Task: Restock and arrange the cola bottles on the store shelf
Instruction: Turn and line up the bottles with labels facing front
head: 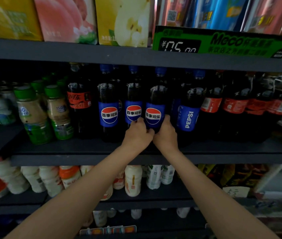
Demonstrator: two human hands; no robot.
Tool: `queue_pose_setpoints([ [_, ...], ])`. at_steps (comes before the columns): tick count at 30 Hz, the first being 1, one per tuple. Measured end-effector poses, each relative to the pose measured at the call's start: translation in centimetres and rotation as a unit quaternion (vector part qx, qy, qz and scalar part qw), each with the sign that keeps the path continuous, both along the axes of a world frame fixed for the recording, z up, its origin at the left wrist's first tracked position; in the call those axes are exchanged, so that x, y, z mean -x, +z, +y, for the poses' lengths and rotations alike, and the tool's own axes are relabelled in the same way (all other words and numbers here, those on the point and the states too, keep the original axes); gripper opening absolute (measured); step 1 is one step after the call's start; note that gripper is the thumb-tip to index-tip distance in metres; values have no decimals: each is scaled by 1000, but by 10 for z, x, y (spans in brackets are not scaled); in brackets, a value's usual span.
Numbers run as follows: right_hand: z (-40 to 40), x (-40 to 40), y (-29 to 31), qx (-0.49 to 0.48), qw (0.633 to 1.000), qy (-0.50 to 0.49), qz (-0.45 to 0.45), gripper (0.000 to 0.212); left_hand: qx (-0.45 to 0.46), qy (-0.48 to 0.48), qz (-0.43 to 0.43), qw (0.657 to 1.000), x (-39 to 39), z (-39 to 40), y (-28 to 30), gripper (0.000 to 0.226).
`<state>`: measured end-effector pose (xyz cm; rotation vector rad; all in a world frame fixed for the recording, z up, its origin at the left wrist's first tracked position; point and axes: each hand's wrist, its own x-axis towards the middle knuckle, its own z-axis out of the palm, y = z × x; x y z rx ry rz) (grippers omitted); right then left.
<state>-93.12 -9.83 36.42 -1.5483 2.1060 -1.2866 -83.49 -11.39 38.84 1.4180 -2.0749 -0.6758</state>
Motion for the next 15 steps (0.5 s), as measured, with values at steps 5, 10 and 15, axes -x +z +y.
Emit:
queue_pose_setpoints([
  [5,0,-1,-6,0,1000,8,2,50,22,-1,-35,999,5,0,7,35],
  [10,4,4,-8,-56,998,7,9,67,-3,-14,-22,1000,13,-3,8,41],
  [15,-6,10,-1,-95,995,28,-27,80,-13,-16,-22,1000,14,-8,8,41],
])
